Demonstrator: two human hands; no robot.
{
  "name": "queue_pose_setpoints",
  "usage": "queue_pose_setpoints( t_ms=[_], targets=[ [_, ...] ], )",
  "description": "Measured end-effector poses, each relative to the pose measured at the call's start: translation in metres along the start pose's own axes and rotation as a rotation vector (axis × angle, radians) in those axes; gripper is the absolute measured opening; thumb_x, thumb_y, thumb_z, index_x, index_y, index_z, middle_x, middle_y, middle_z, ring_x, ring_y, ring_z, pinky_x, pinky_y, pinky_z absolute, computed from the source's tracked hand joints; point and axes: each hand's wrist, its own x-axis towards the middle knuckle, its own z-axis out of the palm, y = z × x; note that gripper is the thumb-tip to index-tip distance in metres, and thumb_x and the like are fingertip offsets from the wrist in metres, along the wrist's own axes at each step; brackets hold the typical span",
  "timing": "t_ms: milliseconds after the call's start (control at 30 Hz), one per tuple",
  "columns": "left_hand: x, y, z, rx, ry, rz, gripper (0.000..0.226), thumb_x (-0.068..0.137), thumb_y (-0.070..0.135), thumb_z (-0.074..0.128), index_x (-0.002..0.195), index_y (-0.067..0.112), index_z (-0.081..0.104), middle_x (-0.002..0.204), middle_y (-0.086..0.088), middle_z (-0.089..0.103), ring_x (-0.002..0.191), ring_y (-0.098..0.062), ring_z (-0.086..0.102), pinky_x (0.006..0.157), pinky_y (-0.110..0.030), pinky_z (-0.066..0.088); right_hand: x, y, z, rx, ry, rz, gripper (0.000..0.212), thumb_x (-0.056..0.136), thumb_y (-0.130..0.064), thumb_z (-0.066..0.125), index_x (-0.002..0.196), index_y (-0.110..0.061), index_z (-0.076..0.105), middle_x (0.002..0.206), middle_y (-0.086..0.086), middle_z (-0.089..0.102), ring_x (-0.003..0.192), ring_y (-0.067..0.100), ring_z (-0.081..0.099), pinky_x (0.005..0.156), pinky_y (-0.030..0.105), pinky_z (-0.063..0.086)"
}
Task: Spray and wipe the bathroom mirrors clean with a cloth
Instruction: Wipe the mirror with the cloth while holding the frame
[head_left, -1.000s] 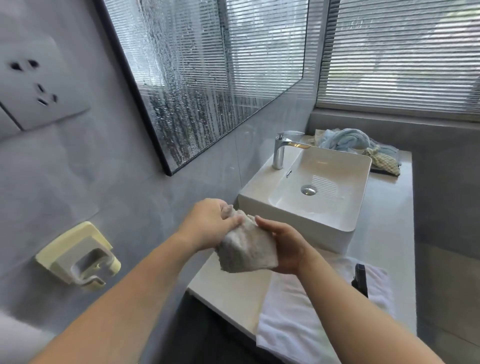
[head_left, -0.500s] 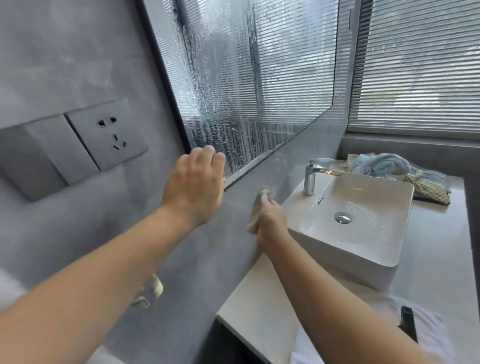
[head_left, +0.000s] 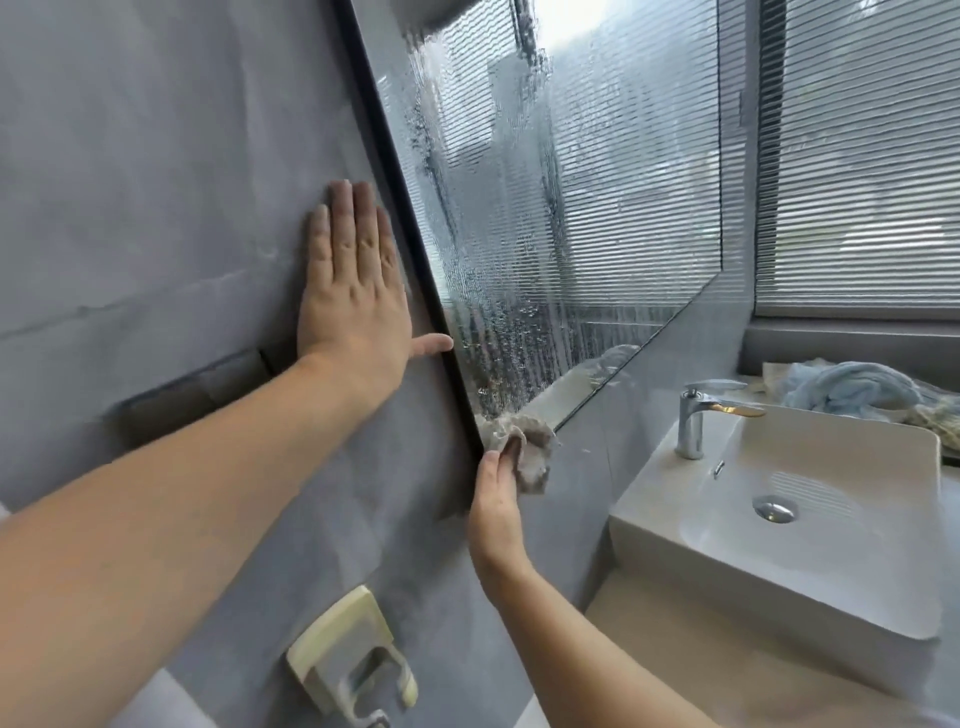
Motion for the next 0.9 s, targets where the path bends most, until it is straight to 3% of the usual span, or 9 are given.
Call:
queue_pose_setpoints(
  t_ms=[133, 200, 367, 433, 533, 667, 733, 900],
  targets=[
    [0.024, -0.006, -0.009, -0.022, 0.01, 0.012, 0.144, 0.065, 0.097, 0.015, 0.151, -0.013, -0.021, 0.162, -0.034, -0.019, 0.154, -0.048, -0.012, 0.126, -0.056, -0.004, 0.034, -0.003, -0.003, -0.017, 0.107, 0.002, 0.069, 0.111, -0.052, 0.025, 0.167, -0.019, 0.005, 0.173, -0.009, 0.005, 0.159, 0.007, 0.001, 0.131, 0.038, 0.001],
    [0.03, -0.006, -0.012, -0.015, -0.013, 0.026, 0.151, 0.061, 0.1, 0.019, 0.15, -0.016, -0.02, 0.16, -0.038, -0.019, 0.152, -0.052, -0.012, 0.125, -0.06, -0.004, 0.059, -0.008, -0.016, 0.008, 0.161, 0.028, 0.074, 0.108, -0.059, 0.025, 0.167, -0.015, 0.014, 0.173, -0.002, 0.015, 0.158, 0.011, 0.011, 0.131, 0.039, 0.005],
    [0.033, 0.004, -0.016, 0.0, -0.072, 0.017, 0.163, 0.057, 0.103, 0.032, 0.141, -0.026, -0.021, 0.149, -0.05, -0.027, 0.146, -0.063, -0.016, 0.119, -0.071, -0.005, 0.127, -0.033, -0.06, 0.131, 0.264, 0.112, 0.066, 0.111, -0.054, 0.029, 0.16, -0.011, 0.034, 0.164, 0.007, 0.033, 0.154, 0.019, 0.026, 0.129, 0.039, 0.017],
    [0.034, 0.006, -0.017, -0.004, -0.07, 0.01, 0.166, 0.055, 0.103, 0.034, 0.139, -0.029, -0.021, 0.146, -0.053, -0.027, 0.144, -0.066, -0.015, 0.118, -0.073, -0.006, 0.158, -0.042, -0.081, 0.16, 0.296, 0.11, 0.08, 0.103, -0.07, 0.032, 0.159, -0.012, 0.038, 0.163, 0.008, 0.037, 0.152, 0.022, 0.032, 0.128, 0.043, 0.023],
    [0.036, 0.007, -0.016, -0.004, -0.053, 0.006, 0.168, 0.054, 0.103, 0.037, 0.137, -0.031, -0.02, 0.145, -0.055, -0.024, 0.144, -0.068, -0.012, 0.118, -0.074, -0.002, 0.234, -0.022, -0.126, 0.232, 0.362, 0.128, 0.124, 0.07, -0.102, 0.037, 0.155, -0.013, 0.044, 0.16, 0.012, 0.044, 0.148, 0.027, 0.041, 0.125, 0.048, 0.031],
    [0.036, 0.005, -0.014, 0.006, -0.023, 0.019, 0.167, 0.055, 0.102, 0.035, 0.136, -0.033, -0.018, 0.145, -0.057, -0.021, 0.143, -0.069, -0.008, 0.118, -0.075, 0.001, 0.241, -0.077, -0.14, 0.285, 0.365, 0.154, 0.087, 0.1, -0.074, 0.03, 0.153, -0.006, 0.043, 0.151, 0.01, 0.05, 0.145, 0.031, 0.045, 0.121, 0.045, 0.036],
    [0.035, 0.004, -0.013, 0.005, -0.01, 0.025, 0.166, 0.056, 0.102, 0.034, 0.137, -0.033, -0.017, 0.145, -0.057, -0.02, 0.143, -0.069, -0.007, 0.118, -0.075, 0.001, 0.257, -0.084, -0.149, 0.27, 0.395, 0.12, 0.074, 0.108, -0.061, 0.028, 0.153, -0.003, 0.043, 0.153, 0.017, 0.05, 0.144, 0.034, 0.045, 0.122, 0.046, 0.036],
    [0.035, 0.005, -0.011, 0.022, -0.005, 0.03, 0.165, 0.056, 0.102, 0.032, 0.137, -0.033, -0.016, 0.144, -0.058, -0.02, 0.143, -0.07, -0.007, 0.117, -0.075, 0.001, 0.285, -0.088, -0.155, 0.265, 0.46, 0.114, 0.073, 0.109, -0.058, 0.03, 0.153, -0.001, 0.041, 0.154, 0.019, 0.049, 0.144, 0.035, 0.046, 0.121, 0.044, 0.038]
  ],
)
